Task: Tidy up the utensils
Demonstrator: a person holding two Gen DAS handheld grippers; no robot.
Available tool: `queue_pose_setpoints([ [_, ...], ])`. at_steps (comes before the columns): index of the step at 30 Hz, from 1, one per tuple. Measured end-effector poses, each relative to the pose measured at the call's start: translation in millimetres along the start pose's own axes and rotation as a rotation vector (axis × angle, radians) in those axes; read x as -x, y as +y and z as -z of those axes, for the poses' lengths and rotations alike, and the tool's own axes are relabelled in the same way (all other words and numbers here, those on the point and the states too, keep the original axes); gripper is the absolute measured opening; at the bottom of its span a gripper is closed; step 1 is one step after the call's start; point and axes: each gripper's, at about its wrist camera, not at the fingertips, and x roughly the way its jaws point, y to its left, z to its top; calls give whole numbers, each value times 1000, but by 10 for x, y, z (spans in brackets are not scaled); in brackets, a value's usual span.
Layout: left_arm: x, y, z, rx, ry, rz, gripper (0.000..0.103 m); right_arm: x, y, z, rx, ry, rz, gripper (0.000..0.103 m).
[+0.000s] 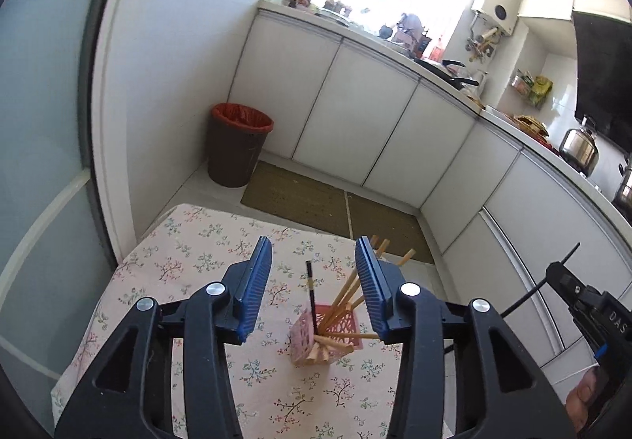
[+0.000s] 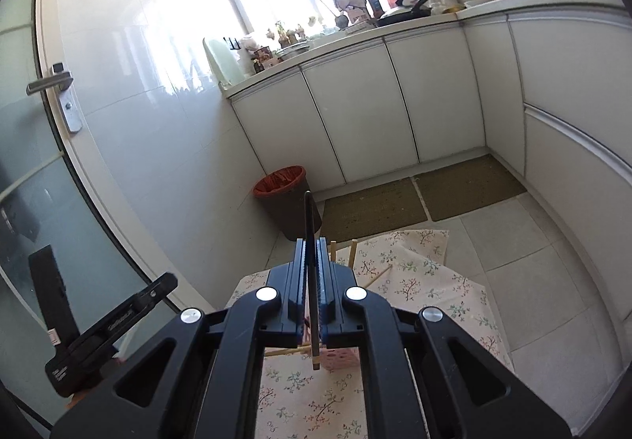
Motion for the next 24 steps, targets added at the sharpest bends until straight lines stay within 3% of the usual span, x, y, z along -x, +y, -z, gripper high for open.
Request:
queue_pose_setpoints([
  [6,-205,419,115,82,78,-20,41,-538,83,135,22,54,25,5],
  [12,-281,466,146,54,101,-29,41,-928,88,298,22,114,21,12],
  [15,-282,500,159,44,105,-34,44,-886,46,312,-13,99,11,30],
  [19,-287,514,154,45,112,-35,57,-644,-84,243,-54,40,4,48],
  [22,-290,536,161,49,112,-44,63,-431,-342,195,-167,-23,-4,73],
  [24,-302,563,171,59,117,-50,66,-421,-602,164,-265,-16,-8,76],
])
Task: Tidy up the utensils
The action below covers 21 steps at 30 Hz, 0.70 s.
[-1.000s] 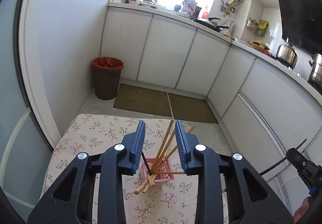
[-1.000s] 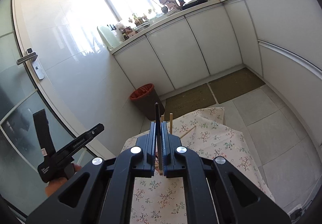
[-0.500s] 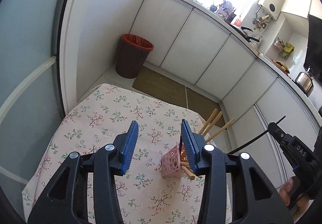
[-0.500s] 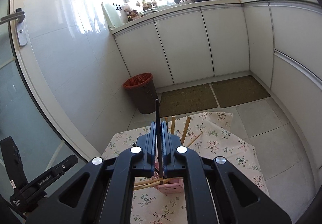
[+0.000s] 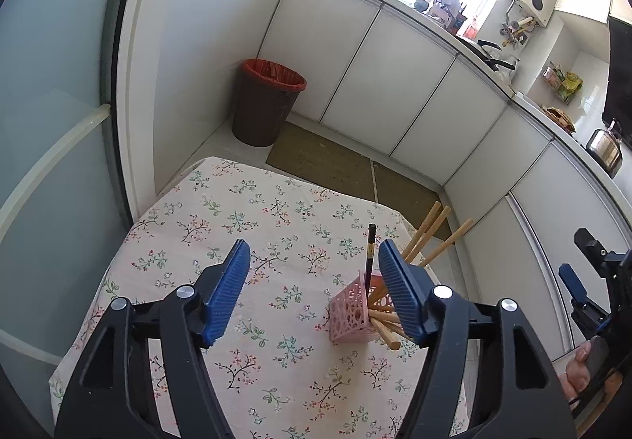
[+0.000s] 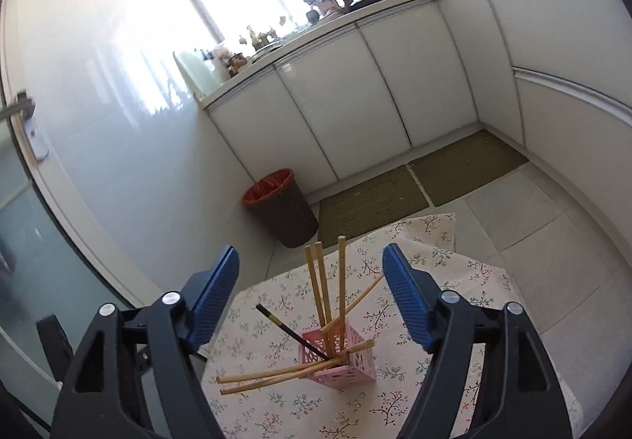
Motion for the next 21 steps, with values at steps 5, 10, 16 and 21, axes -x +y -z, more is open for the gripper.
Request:
queue_pose_setpoints([
  [5,-97,81,32,13,32,-22,69,-452,-968,-75,-365,188,-42,87],
  [10,-253,150,92,25,84,-36,72,-1578,-1823,363,-759,565,-233,88],
  [16,-446,160,179,-29,128,-98,72,-2536,-1874,736,-859,714,-330,88],
  [21,-625,176,255,-54,177,-126,72,-3100,-1708,730,-822,742,-339,88],
])
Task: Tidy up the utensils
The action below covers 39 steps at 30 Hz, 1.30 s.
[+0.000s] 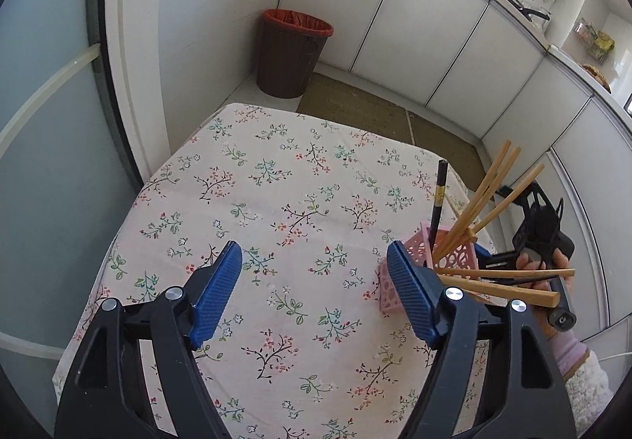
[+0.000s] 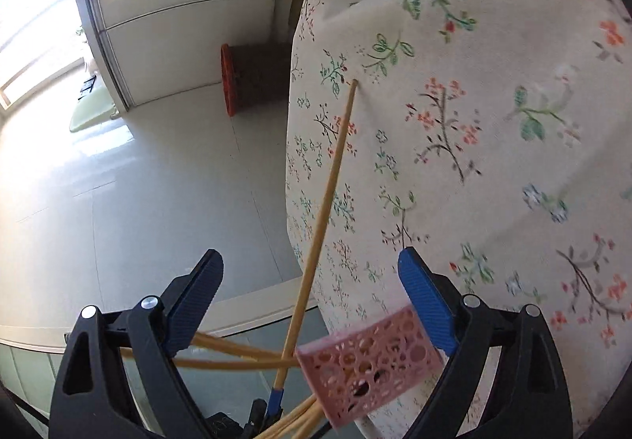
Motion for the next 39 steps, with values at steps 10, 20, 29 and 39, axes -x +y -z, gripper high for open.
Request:
queue_pose_setpoints([
  [10,-148,24,46,-40,29,-53,73,-391,27,-595,-17,37,-60,30],
  [20,-151,-12,43,-41,38,-40,73,153,827,-448,169,-85,-120,7],
  [29,149,-31,-30,7,-12,60,73,1473,2255,423,559,-382,-3,7],
  [39,600,12,-77,67,-93,168,73,1723,2764,2640,1018,-635,295,7],
])
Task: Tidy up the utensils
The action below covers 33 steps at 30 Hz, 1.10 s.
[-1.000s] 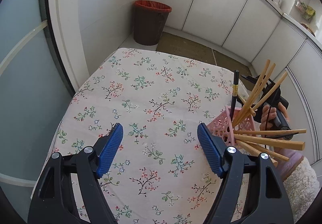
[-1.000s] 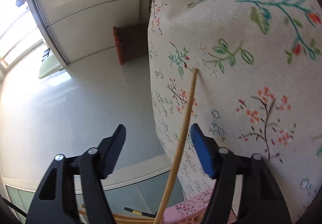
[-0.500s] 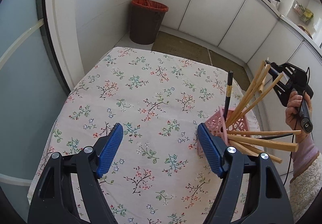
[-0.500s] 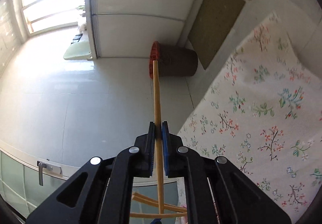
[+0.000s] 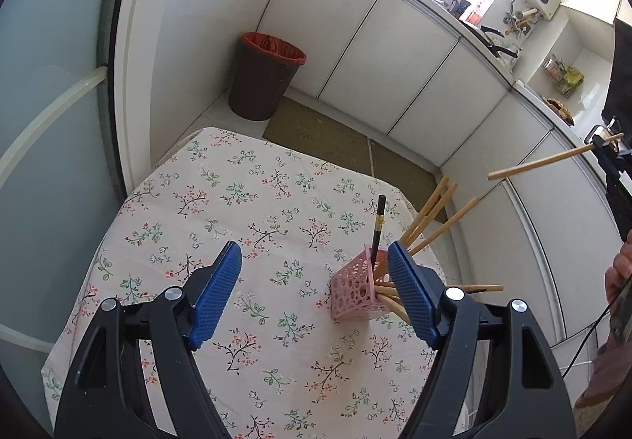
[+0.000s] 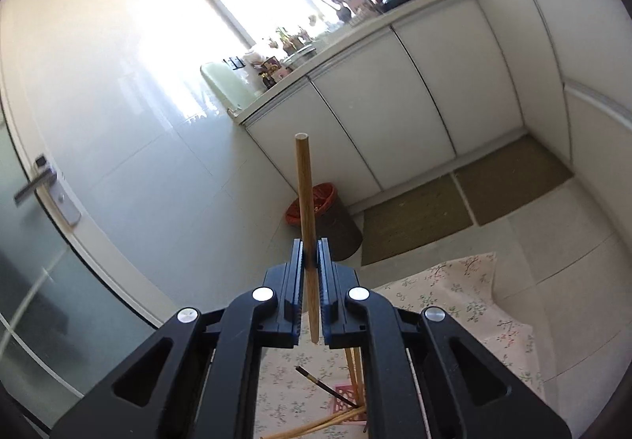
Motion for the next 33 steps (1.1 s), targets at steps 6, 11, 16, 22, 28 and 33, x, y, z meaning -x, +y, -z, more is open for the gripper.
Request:
queue_pose_setpoints([
  [6,152,107,-36,29,-21,29,74,-85,525,746,194,-11,93,7],
  [11,224,215,-79,47,-29,44,75,-518,595,1265,320,30,151,9],
  [16,359,214,-105,33,-65,59,80,-497,613,1384,341,28,153,13],
  [22,436,222,-104,43,-90,73,81,-68,676,1246,340,11,170,27],
  [28,400,253,-90,53,-63,77,81,-165,654,1686,378,255,199,48],
  [33,376,321,-100,72,-52,78,81,-556,443,2322,456,364,253,48],
])
